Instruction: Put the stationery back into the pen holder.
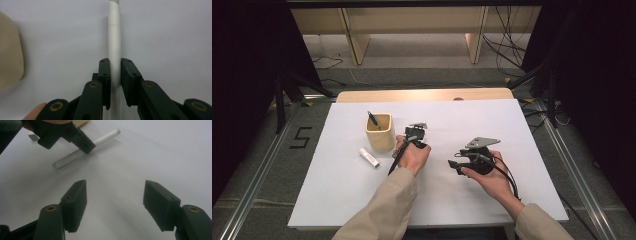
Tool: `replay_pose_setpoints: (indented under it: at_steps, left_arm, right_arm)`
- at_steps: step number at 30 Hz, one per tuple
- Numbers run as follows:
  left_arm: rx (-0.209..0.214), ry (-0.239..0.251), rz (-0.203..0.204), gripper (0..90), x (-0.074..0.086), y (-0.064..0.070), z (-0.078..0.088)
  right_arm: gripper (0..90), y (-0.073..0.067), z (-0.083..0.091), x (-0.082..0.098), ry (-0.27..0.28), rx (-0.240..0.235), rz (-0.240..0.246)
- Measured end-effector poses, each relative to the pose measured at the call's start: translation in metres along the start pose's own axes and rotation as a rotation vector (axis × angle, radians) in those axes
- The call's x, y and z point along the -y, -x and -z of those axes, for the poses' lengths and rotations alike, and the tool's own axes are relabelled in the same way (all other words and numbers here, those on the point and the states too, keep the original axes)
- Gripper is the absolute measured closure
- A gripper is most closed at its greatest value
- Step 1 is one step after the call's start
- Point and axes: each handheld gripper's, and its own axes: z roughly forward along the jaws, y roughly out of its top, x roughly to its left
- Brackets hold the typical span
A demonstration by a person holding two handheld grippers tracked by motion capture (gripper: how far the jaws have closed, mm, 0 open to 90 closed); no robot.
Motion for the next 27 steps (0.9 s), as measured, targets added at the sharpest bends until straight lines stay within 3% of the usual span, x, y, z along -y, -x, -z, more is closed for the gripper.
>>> replay_pose_setpoints:
  at_steps: [4,7,10,17,23,27]
  left_arm:
    - [0.047,0.070,-0.013,78.4,0.002,-0.004,0.007]
    - [0.068,0.139,-0.051,78.4,0.004,-0.007,0.012]
    - [0.116,0.191,-0.050,78.4,0.008,-0.012,0.017]
    - [0.128,0.303,-0.104,78.5,0.017,-0.022,0.030]
    - [0.171,0.389,-0.113,78.4,0.027,-0.028,0.040]
    - [0.182,0.440,-0.096,78.5,0.033,-0.033,0.044]
  right_arm:
    - [36.0,0.000,0.001,0.000,0.003,0.004,0.001]
    - [35.8,0.001,0.001,0.000,0.004,0.006,0.001]
    - [35.5,0.001,0.001,0.000,0.005,0.011,0.001]
    - [32.8,0.003,0.002,0.000,0.013,0.019,0.000]
    - [28.6,0.007,0.006,0.001,0.028,0.023,-0.003]
    - [26.8,0.007,0.008,0.002,0.037,0.017,0.001]
